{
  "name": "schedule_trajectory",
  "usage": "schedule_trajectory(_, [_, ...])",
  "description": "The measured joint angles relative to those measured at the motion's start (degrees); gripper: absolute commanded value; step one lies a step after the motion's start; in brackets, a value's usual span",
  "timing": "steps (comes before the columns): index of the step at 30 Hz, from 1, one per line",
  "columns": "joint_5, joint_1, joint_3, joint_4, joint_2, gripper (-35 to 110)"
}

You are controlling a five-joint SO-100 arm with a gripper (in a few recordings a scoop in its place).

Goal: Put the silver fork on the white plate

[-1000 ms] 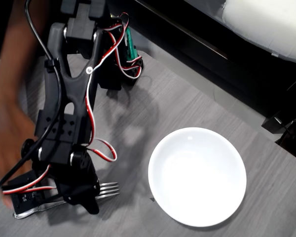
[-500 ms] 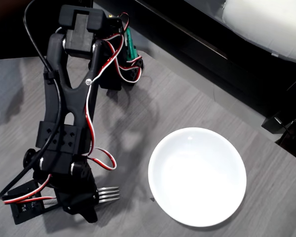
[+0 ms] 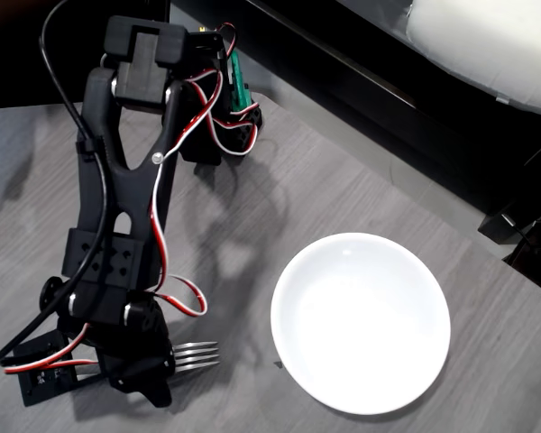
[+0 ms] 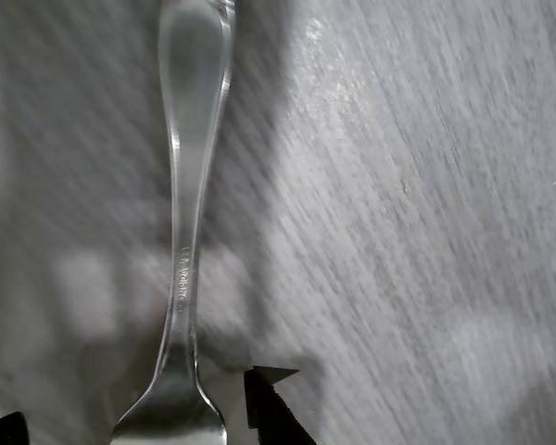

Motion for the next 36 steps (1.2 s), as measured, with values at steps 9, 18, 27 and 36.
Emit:
schedule_trajectory(9, [0.79, -0.26, 0.0, -0.35, -0.44, 18])
schedule_trajectory(18, [1.41, -0.26, 0.0, -0.35, -0.44, 13])
schedule_trajectory(27, [1.93, -2.29, 0.0, -0.35, -0.44, 5])
schedule_trajectory(36, [2.29, -3.25, 0.0, -0.35, -0.44, 0])
